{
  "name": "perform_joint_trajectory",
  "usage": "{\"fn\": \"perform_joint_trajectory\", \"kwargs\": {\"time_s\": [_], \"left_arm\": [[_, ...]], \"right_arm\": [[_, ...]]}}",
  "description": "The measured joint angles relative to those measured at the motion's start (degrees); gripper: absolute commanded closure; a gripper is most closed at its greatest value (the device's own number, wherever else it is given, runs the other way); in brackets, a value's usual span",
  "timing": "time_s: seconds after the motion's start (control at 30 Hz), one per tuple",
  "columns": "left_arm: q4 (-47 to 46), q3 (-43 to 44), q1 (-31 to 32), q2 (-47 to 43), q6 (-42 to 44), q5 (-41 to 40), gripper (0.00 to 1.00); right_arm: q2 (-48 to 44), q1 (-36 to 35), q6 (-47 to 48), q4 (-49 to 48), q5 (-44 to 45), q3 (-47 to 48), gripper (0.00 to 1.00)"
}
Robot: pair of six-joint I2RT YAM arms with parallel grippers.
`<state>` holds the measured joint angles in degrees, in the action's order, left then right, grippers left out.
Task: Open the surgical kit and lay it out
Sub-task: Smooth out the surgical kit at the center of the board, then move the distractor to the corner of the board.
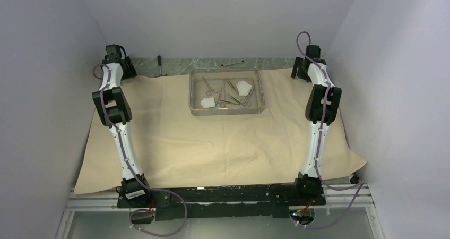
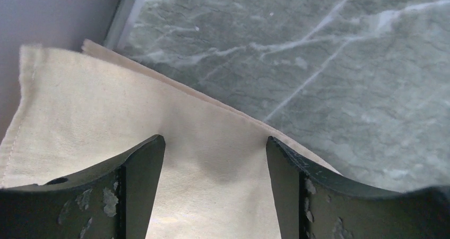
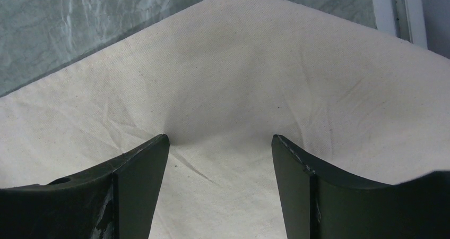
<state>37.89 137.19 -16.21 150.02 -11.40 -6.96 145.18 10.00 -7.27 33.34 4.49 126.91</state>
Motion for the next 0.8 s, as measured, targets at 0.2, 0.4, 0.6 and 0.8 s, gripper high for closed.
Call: {"fn": "perform_joint_trajectory", "kwargs": {"time_s": [0.2,0.4,0.6,0.8], "left_arm": [[-6.45,-7.13,0.17,-3.69,-3.32,5.86,0.34],[-12.15,-7.82,3.48,-3.96,-4.48,5.03,0.44],[-16.57,-8.94,7.89,-4.46,-8.55,10.4,0.61],[-20.5,-10.32,10.86,-4.24,-16.92,21.11,0.64]], "right_arm": [[0.0,0.0,-1.03,-0.02,-0.04,-0.02,0.27],[0.0,0.0,-1.22,-0.26,0.07,-0.28,0.29],[0.0,0.04,-1.75,-0.28,0.0,-0.28,0.32],[0.0,0.13,-2.21,-0.28,-0.13,-0.28,0.33]]}}
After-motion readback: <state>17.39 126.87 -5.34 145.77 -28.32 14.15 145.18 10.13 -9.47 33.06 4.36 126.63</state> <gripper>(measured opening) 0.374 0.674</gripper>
